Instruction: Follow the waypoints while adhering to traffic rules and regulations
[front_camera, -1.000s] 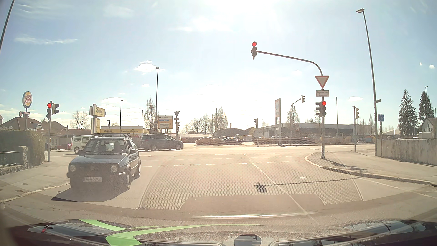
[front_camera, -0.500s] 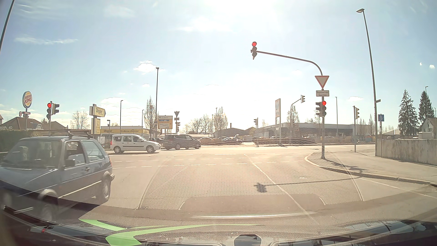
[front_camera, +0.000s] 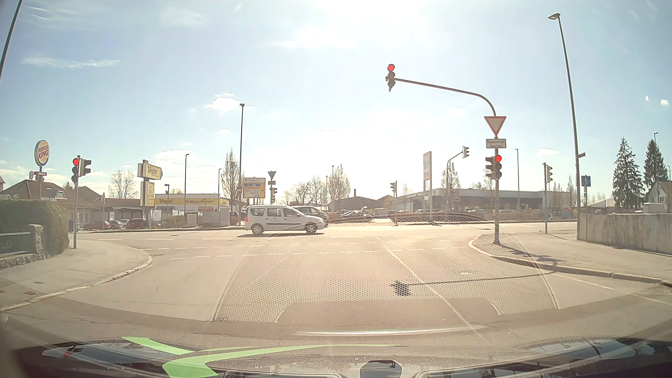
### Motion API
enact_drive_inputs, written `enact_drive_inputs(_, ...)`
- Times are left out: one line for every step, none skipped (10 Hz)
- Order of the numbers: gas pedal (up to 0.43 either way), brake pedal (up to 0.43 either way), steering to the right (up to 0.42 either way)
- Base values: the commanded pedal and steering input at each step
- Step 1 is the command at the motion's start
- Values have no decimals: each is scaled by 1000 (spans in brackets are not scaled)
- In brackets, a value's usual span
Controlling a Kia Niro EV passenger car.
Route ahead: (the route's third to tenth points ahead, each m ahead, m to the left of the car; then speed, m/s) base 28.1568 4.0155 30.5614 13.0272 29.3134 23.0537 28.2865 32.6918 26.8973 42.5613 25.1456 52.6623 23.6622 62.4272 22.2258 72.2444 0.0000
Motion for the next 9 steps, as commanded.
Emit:
enact_drive_inputs(0, 335, 0)
enact_drive_inputs(0, 341, 0)
enact_drive_inputs(0, 341, 0)
enact_drive_inputs(0, 341, 0)
enact_drive_inputs(0, 341, 0)
enact_drive_inputs(0, 341, -1)
enact_drive_inputs(0, 341, 0)
enact_drive_inputs(0, 341, 0)
enact_drive_inputs(0, 341, -1)
